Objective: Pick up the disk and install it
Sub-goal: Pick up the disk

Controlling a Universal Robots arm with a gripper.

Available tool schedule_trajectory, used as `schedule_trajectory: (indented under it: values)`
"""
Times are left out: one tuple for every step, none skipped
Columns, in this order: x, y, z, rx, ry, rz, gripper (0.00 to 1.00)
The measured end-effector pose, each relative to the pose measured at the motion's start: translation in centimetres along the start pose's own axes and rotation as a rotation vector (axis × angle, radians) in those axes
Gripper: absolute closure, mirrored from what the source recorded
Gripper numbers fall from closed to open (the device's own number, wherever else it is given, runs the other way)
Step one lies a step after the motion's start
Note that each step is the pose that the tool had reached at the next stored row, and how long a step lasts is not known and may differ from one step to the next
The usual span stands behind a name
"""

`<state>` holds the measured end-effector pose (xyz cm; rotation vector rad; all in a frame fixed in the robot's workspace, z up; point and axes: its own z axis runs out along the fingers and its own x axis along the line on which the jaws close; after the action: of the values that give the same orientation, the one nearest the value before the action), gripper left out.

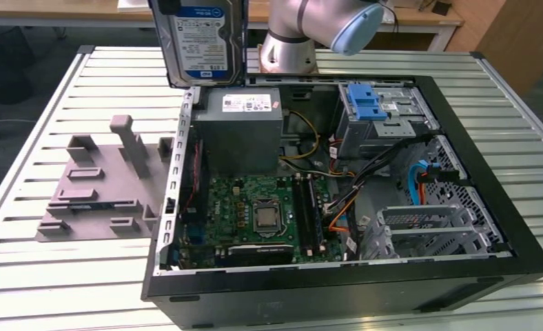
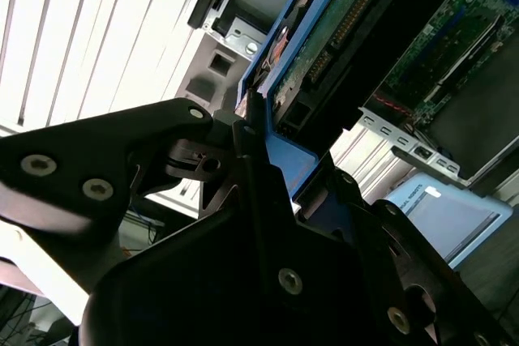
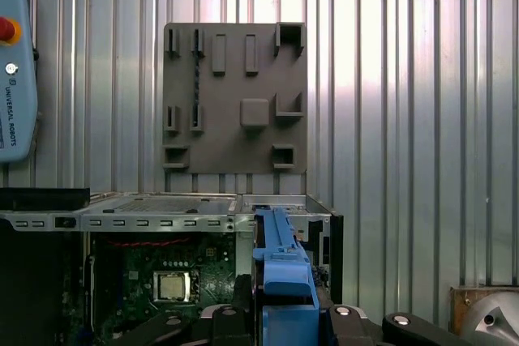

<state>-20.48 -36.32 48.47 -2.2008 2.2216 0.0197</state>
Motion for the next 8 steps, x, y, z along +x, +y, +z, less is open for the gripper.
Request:
schedule_trajectory:
  values:
    - [0.0, -0.04, 0.0, 0.0, 0.0, 0.0, 0.64]
    - [0.0, -0.08, 0.0, -0.0001, 0.0001, 0.0, 0.64]
    - [0.0, -0.12, 0.0, -0.0001, 0.0, 0.0, 0.64]
    - [0.0, -0.17, 0.0, -0.0001, 0.0001, 0.0, 0.64]
    - [-0.01, -0.24, 0.0, 0.0, 0.0, 0.0, 0.64]
    - [0.0, -0.36, 0.0, 0.0, 0.0, 0.0, 0.64]
    - [0.0, -0.47, 0.0, -0.0001, 0.0001, 0.0, 0.64]
    - [-0.01, -0.57, 0.0, -0.0001, 0.0, 0.0, 0.64]
